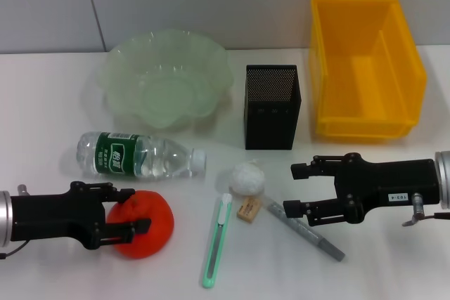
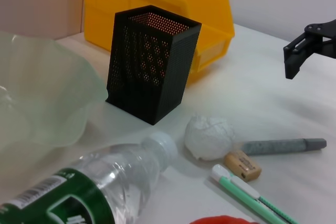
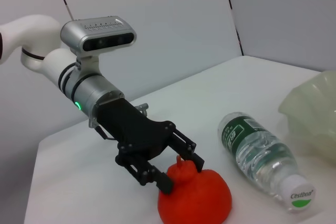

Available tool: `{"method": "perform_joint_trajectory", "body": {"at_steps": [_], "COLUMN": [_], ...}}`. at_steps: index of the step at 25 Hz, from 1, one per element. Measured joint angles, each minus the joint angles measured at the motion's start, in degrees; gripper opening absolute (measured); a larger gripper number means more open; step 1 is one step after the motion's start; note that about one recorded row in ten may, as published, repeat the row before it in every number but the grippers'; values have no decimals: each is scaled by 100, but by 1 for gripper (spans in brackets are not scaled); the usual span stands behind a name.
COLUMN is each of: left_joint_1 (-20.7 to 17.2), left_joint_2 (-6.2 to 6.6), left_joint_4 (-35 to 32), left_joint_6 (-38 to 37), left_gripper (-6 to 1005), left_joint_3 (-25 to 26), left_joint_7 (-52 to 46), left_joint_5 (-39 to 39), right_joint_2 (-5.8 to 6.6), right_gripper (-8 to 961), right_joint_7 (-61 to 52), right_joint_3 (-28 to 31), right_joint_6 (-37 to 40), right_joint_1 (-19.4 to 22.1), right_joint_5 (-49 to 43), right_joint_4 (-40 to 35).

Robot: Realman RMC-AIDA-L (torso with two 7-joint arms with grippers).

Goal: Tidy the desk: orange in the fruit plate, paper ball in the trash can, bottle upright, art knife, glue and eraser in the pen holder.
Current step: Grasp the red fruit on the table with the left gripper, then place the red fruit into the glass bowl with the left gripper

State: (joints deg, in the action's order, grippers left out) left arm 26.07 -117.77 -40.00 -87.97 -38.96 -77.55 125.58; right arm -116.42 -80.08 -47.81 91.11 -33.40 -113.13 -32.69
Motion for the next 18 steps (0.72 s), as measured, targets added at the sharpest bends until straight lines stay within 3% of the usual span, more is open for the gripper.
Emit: {"method": "perform_joint_trajectory", "body": {"at_steps": [8,14,18], "left_joint_1": [67,98,148], "left_joint_2": [2,10,44], "left_joint_4": [-2,-5,-124], "left_joint_6": [-6,-76,-604], "left_gripper": [513,374,282], "left_joint_3": [-6,-1,299], "left_joint_7": [-3,-34,-179], "left_joint_5": [35,14,-302], "right_joint_2": [-4,-7,-10], "right_gripper": [809,809,809], "right_joint_7": [-5,-7,-7], "right_joint_3": [0,0,0], "right_joint_6": [-3,5,8], "right_joint_1": [-1,-17,-25], "right_joint_5": [0,1,1], "right_joint_4": [0,0,0]}}
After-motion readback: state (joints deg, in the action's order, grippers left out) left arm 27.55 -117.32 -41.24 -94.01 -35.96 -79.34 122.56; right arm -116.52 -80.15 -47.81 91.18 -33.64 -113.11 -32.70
